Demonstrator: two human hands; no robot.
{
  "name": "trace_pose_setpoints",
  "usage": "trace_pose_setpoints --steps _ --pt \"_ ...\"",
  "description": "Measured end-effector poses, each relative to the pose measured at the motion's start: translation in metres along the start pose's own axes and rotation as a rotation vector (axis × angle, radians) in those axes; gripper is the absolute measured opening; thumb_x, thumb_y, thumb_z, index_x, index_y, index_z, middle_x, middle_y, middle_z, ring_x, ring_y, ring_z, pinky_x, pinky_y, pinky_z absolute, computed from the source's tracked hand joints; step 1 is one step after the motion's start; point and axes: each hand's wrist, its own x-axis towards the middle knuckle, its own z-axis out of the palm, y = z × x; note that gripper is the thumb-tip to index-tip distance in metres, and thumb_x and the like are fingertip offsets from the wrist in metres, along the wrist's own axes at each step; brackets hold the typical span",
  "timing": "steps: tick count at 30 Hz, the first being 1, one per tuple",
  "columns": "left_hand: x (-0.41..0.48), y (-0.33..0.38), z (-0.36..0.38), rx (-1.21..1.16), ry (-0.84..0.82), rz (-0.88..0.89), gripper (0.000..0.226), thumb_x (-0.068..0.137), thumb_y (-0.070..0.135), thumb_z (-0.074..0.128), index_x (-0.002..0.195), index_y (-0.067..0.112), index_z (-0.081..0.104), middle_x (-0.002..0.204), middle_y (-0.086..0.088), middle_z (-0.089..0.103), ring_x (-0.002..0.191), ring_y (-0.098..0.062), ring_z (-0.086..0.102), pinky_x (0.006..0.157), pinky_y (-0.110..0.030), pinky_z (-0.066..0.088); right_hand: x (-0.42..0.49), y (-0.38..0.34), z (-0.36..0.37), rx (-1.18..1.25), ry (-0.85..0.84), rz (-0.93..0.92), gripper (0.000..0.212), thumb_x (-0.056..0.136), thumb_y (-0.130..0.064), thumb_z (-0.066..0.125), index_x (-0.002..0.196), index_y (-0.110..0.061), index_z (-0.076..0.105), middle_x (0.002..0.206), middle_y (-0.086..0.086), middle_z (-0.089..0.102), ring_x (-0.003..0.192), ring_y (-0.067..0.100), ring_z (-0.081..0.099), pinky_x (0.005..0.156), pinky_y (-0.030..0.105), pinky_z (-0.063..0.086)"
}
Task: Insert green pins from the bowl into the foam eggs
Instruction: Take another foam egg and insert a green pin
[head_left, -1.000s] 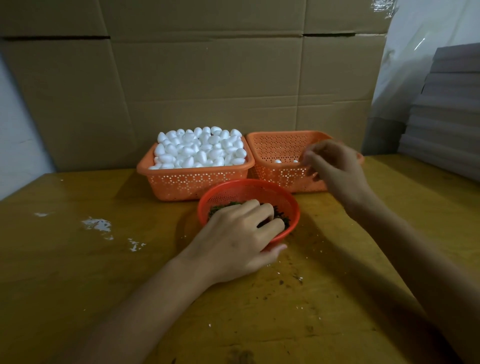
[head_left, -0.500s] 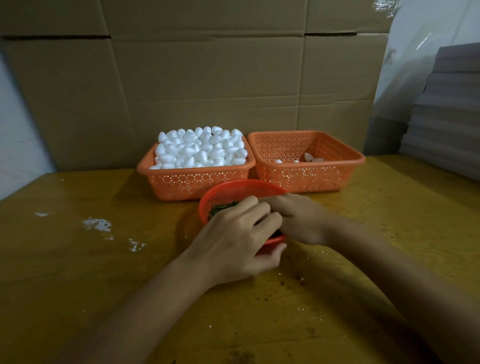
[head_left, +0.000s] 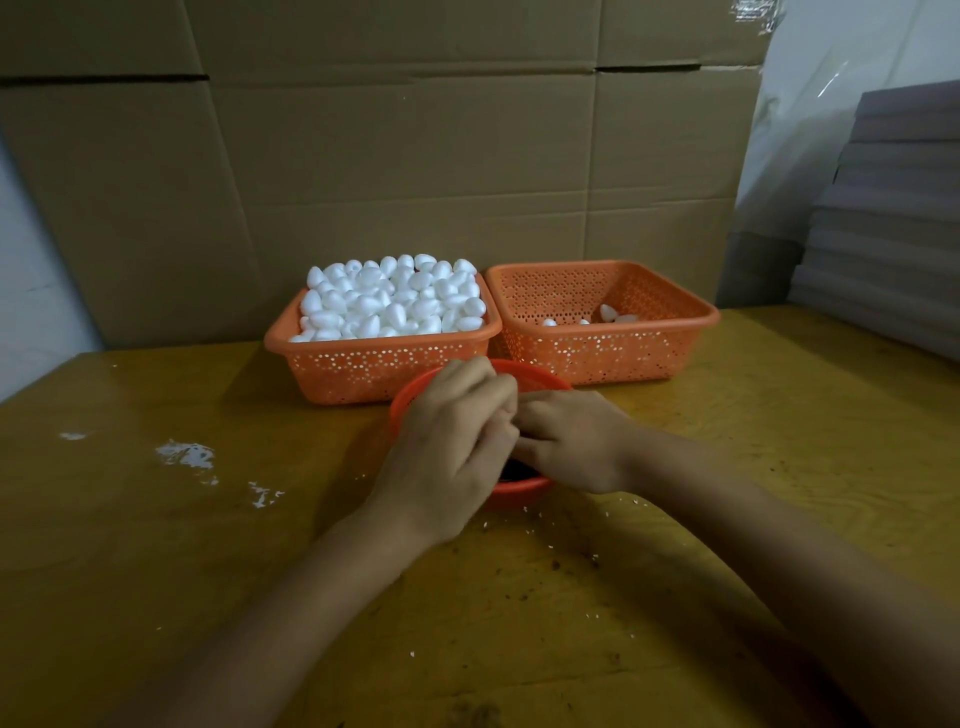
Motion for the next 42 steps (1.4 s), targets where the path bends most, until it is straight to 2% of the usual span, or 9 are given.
trace_pose_setpoints --steps 4,10,15,19,23,25,27,35,42 --pt "0.012 -0.006 -0.004 -0.081 0.067 -0.184 0.017 0.094 0.017 0.048 0.078 0.017 0.052 0.082 0.005 0.050 0.082 -0.019 0.050 0.073 -0.035 0.038 0.004 0.003 0.003 -0.050 -0.005 -0.006 0.040 0.108 -0.048 0.037 0.142 -0.038 0.055 0.139 -0.005 0.061 0.127 0.017 0.056 0.098 0.043 0.047" --pt "0.051 -0.049 -0.038 0.513 0.076 -0.248 0.026 0.096 0.023 0.058 0.121 0.019 0.064 0.120 -0.008 0.053 0.118 -0.029 0.048 0.091 -0.042 0.042 0.009 0.011 0.008 -0.031 0.006 -0.034 0.030 0.108 -0.047 0.038 0.128 -0.038 0.059 0.128 -0.011 0.062 0.118 0.015 0.056 0.082 0.034 0.039" --pt "0.092 -0.111 -0.071 0.642 -0.337 -0.592 0.041 0.107 0.039 0.040 0.143 0.026 0.055 0.151 -0.018 0.042 0.138 -0.042 0.040 0.110 -0.050 0.036 0.009 0.011 0.009 -0.022 0.025 -0.038 0.027 0.108 -0.046 0.039 0.125 -0.039 0.059 0.125 -0.012 0.063 0.114 0.013 0.057 0.077 0.032 0.036" --pt "0.103 -0.150 -0.069 0.528 -0.595 -0.610 0.061 0.113 0.046 0.030 0.168 0.029 0.011 0.176 -0.003 0.001 0.162 -0.027 -0.004 0.129 -0.049 0.006 0.008 0.012 0.009 -0.009 0.028 -0.049 0.027 0.108 -0.045 0.039 0.125 -0.038 0.059 0.122 -0.012 0.062 0.112 0.013 0.057 0.076 0.032 0.034" --pt "0.097 -0.161 -0.066 0.521 -0.610 -0.505 0.067 0.104 0.057 0.031 0.166 0.031 0.027 0.175 -0.008 0.010 0.162 -0.032 0.000 0.128 -0.047 0.002 0.009 0.014 0.010 -0.001 0.026 -0.051 0.027 0.108 -0.046 0.040 0.126 -0.038 0.059 0.126 -0.013 0.062 0.114 0.011 0.056 0.077 0.031 0.033" --pt "0.092 -0.162 -0.070 0.401 -0.494 -0.622 0.046 0.099 0.046 0.048 0.128 0.020 0.073 0.147 -0.013 0.056 0.145 -0.035 0.040 0.111 -0.039 0.029 0.010 0.014 0.011 -0.004 0.027 -0.052 0.027 0.108 -0.046 0.040 0.125 -0.040 0.059 0.125 -0.014 0.062 0.114 0.012 0.056 0.077 0.032 0.034" --pt "0.088 -0.167 -0.071 0.293 -0.323 -0.702 0.024 0.092 0.033 0.060 0.088 0.017 0.078 0.109 -0.008 0.070 0.115 -0.033 0.060 0.094 -0.039 0.047 0.009 0.015 0.011 -0.002 0.030 -0.050 0.026 0.108 -0.046 0.040 0.123 -0.040 0.059 0.123 -0.013 0.062 0.113 0.013 0.057 0.078 0.034 0.038" --pt "0.093 -0.168 -0.073 0.232 -0.178 -0.722 0.028 0.078 0.004 0.087 0.073 0.029 0.075 0.096 0.001 0.077 0.121 -0.024 0.064 0.114 -0.045 0.046 0.008 0.014 0.012 -0.007 0.030 -0.050 0.026 0.108 -0.047 0.039 0.124 -0.041 0.058 0.123 -0.014 0.062 0.115 0.013 0.057 0.084 0.036 0.043" --pt "0.083 -0.163 -0.075 0.129 -0.016 -0.683 0.039 0.068 -0.005 0.090 0.087 0.027 0.079 0.111 0.000 0.076 0.095 -0.018 0.067 0.092 -0.036 0.056 0.008 0.015 0.012 -0.029 0.035 -0.060 0.025 0.108 -0.047 0.039 0.124 -0.039 0.057 0.123 -0.012 0.062 0.114 0.014 0.058 0.084 0.035 0.044"
